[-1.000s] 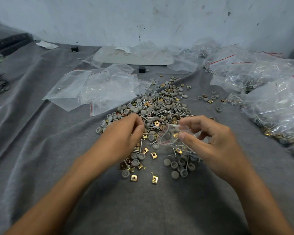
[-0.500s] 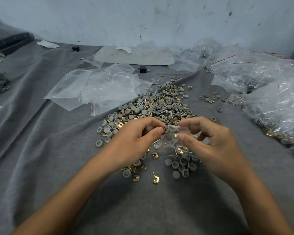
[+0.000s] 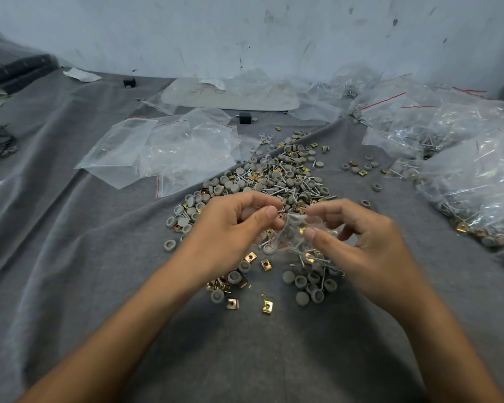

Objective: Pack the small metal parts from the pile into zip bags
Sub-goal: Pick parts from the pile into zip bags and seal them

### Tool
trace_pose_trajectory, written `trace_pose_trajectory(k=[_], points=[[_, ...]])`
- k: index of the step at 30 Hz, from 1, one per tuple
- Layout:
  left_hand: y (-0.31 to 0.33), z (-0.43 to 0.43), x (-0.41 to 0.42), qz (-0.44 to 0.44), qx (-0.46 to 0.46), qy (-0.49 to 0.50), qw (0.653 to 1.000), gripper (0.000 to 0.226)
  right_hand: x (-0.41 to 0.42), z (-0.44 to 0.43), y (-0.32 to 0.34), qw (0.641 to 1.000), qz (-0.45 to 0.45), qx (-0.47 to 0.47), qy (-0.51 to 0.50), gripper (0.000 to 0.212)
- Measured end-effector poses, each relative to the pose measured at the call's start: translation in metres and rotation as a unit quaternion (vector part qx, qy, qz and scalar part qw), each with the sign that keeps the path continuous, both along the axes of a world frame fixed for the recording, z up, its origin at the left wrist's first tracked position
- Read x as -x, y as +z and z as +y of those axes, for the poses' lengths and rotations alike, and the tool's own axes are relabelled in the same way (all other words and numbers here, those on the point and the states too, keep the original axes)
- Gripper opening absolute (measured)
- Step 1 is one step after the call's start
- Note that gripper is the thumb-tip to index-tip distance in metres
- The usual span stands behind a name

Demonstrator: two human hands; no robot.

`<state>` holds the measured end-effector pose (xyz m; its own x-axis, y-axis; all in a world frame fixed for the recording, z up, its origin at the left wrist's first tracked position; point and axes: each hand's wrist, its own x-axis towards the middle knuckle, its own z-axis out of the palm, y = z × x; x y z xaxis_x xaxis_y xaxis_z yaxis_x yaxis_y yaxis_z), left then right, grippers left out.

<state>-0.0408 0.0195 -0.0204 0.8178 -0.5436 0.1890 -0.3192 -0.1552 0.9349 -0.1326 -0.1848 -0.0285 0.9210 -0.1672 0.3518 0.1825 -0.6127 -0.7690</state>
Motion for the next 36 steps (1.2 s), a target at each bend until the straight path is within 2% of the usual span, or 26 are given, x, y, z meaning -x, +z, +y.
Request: trace_pose_trajectory(k=[2, 4, 5, 8, 11, 14, 18, 24, 28, 34, 36], points=[[0.002, 0.003, -0.002, -0.004, -0.009, 0.003, 1.000, 0.011, 0.000, -0.001, 0.000, 1.000, -0.005, -0.006, 0.000, 0.023], [0.000, 0.009, -0.005, -0.070, -0.085, 0.023, 0.994, 0.006, -0.001, -0.002, -0.001, 1.000, -0.009, -0.011, 0.000, 0.022], [-0.002, 0.012, -0.006, -0.115, -0.150, 0.034, 0.981, 0.004, -0.001, -0.002, -0.001, 1.000, -0.009, -0.011, -0.001, 0.022], [-0.004, 0.015, 0.000, -0.209, -0.339, 0.045, 0.916, 0.013, -0.001, -0.003, -0.002, 1.000, -0.004, -0.006, -0.003, 0.023], [-0.008, 0.013, 0.006, -0.260, -0.419, 0.030, 0.870, 0.023, -0.001, -0.003, -0.003, 1.000, -0.003, -0.009, -0.004, 0.024], [-0.012, 0.011, 0.009, -0.273, -0.439, 0.019, 0.856, 0.023, -0.001, -0.003, -0.002, 1.000, -0.003, -0.014, -0.003, 0.024], [-0.012, 0.011, 0.008, -0.233, -0.410, 0.016, 0.882, 0.008, 0.000, -0.003, -0.001, 1.000, 0.003, -0.015, -0.005, 0.024], [-0.007, 0.010, 0.012, -0.200, -0.350, -0.028, 0.915, 0.009, 0.002, -0.003, 0.004, 0.999, -0.016, -0.033, -0.011, 0.018], [-0.011, 0.007, 0.015, -0.246, -0.397, -0.058, 0.883, 0.025, 0.000, -0.005, 0.008, 0.993, -0.080, -0.067, -0.056, 0.017], [-0.012, 0.007, 0.014, -0.300, -0.418, -0.066, 0.855, 0.018, -0.004, -0.015, 0.007, 0.969, -0.146, -0.170, -0.108, 0.014], [-0.011, 0.008, 0.014, -0.291, -0.413, -0.064, 0.861, 0.012, -0.005, -0.016, 0.007, 0.965, -0.149, -0.181, -0.115, 0.014]])
